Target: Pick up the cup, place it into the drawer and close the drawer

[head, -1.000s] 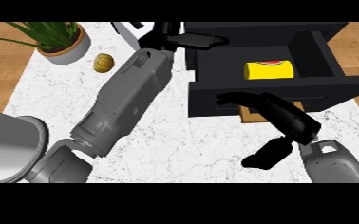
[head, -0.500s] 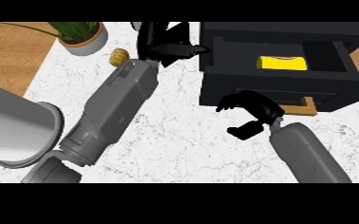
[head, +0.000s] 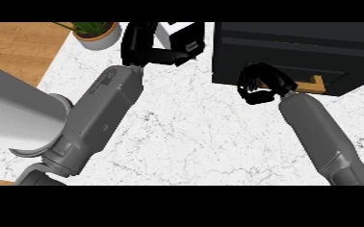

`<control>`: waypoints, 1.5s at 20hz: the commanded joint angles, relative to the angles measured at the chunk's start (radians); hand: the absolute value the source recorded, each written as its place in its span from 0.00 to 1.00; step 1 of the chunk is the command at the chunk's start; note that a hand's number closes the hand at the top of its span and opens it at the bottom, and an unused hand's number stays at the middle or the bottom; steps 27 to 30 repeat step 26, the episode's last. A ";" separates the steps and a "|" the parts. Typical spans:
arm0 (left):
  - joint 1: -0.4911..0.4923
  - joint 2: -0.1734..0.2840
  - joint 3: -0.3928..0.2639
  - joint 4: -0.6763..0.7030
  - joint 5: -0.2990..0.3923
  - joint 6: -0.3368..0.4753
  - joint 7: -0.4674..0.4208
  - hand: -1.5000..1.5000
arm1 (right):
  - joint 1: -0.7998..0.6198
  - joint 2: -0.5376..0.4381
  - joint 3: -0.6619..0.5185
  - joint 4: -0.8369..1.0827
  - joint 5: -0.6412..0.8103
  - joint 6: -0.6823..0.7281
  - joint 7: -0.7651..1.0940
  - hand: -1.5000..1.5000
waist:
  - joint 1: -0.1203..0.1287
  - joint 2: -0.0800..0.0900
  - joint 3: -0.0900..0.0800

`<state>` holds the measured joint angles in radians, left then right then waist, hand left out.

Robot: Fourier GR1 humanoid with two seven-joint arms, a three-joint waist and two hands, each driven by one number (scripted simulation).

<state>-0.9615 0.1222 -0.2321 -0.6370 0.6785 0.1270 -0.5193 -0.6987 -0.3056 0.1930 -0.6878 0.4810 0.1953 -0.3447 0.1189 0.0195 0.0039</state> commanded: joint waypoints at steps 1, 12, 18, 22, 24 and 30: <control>0.047 0.038 0.000 -0.039 0.008 -0.039 0.022 0.00 | -0.124 -0.038 -0.094 0.136 -0.032 -0.032 -0.058 1.00 | 0.029 0.012 0.002; 0.086 0.074 -0.019 -0.092 0.003 -0.100 0.037 0.00 | -0.249 -0.131 -0.202 0.186 -0.110 0.003 -0.011 1.00 | 0.066 0.027 0.001; 0.109 0.082 -0.027 -0.113 0.002 -0.129 0.035 0.00 | -0.251 -0.150 -0.216 0.156 -0.143 0.052 0.001 1.00 | 0.094 0.031 0.000; 0.138 0.088 -0.023 -0.119 0.010 -0.146 0.029 0.00 | -0.243 -0.185 -0.233 0.133 -0.171 0.097 0.008 1.00 | 0.103 0.031 -0.002; 0.134 0.091 -0.022 -0.125 0.014 -0.147 0.041 0.00 | -0.237 -0.199 -0.236 0.120 -0.181 0.121 0.003 1.00 | 0.102 0.028 -0.001; 0.135 0.089 -0.027 -0.127 0.008 -0.148 0.037 0.00 | -0.232 -0.193 -0.228 0.114 -0.178 0.122 0.009 1.00 | 0.095 0.032 -0.001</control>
